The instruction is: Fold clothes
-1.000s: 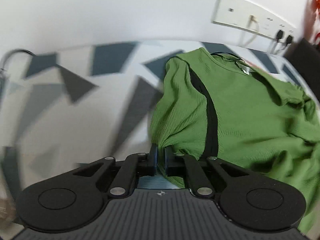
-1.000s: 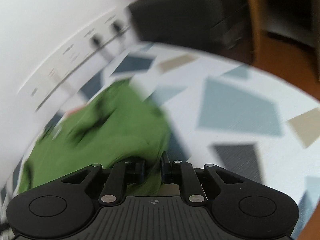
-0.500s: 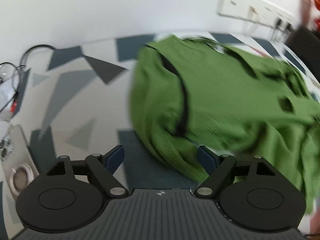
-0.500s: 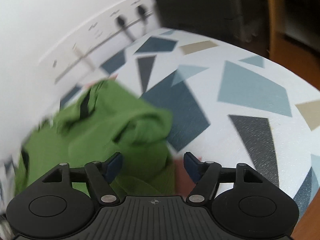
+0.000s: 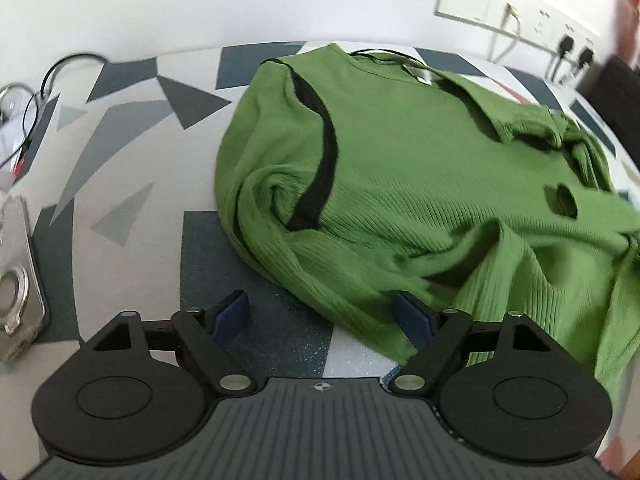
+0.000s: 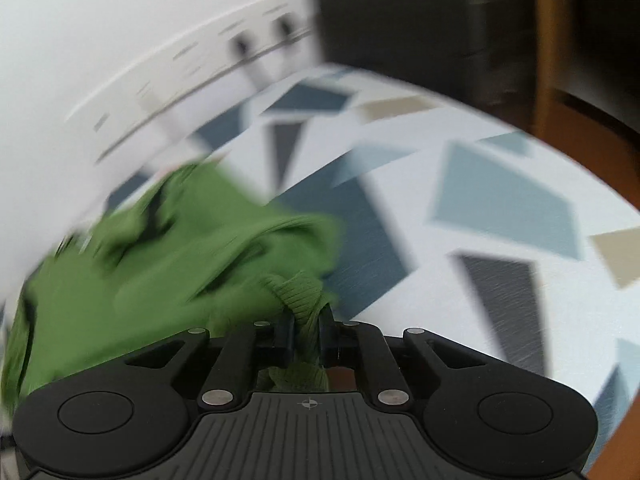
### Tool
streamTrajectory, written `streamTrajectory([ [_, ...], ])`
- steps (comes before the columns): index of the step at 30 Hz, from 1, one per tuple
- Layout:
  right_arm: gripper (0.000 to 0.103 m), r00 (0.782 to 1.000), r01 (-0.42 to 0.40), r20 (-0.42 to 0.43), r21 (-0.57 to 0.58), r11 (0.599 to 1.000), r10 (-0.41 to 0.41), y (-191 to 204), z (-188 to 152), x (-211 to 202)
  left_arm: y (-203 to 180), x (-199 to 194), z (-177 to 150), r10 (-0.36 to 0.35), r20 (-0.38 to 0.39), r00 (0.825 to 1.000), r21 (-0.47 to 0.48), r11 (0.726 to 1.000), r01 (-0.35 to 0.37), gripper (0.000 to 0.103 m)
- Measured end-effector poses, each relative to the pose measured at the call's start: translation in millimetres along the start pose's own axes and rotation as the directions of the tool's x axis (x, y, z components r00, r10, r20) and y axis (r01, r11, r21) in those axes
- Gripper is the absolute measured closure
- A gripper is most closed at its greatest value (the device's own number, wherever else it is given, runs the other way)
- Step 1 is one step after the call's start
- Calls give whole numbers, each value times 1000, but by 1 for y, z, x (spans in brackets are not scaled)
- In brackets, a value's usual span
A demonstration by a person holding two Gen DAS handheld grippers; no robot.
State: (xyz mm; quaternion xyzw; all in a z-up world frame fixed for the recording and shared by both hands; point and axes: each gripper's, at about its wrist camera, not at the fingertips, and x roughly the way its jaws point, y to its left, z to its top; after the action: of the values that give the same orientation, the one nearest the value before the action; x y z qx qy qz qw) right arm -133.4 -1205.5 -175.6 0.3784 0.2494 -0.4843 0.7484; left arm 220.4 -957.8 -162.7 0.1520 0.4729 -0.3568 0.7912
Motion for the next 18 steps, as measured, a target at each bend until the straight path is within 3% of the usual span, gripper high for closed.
streamTrajectory([
  [3, 94, 1000, 2, 12, 1, 1000, -2, -7, 5, 1, -2, 2, 0, -43, 5, 999, -13, 999, 43, 21],
  [6, 94, 1000, 0, 4, -15, 1000, 0, -6, 0, 2, -15, 7, -8, 21, 37, 999, 69, 997, -23, 21],
  [7, 94, 1000, 1, 2, -17, 1000, -1, -6, -2, 2, -19, 7, -11, 30, 53, 998, 100, 994, -35, 27],
  [8, 93, 1000, 1, 1, -15, 1000, -1, -5, -4, 2, -21, 5, -12, 16, 61, 998, 120, 993, -24, 43],
  [9, 93, 1000, 2, 0, -8, 1000, -2, -5, -5, 2, -23, 3, -12, -4, 58, 998, 135, 991, -4, 51],
  [11, 93, 1000, 5, -2, -4, 1000, -5, -5, -7, 3, -27, -1, -10, -37, 38, 999, 197, 980, 29, 87],
  [15, 94, 1000, 10, 1, -5, 1000, -10, -6, -7, 4, -21, -4, -9, 10, 26, 1000, 331, 943, -18, 89],
  [18, 94, 1000, 15, 9, 20, 1000, -15, -8, -8, 3, 5, -7, -7, 90, 36, 995, 352, 931, -97, 89],
])
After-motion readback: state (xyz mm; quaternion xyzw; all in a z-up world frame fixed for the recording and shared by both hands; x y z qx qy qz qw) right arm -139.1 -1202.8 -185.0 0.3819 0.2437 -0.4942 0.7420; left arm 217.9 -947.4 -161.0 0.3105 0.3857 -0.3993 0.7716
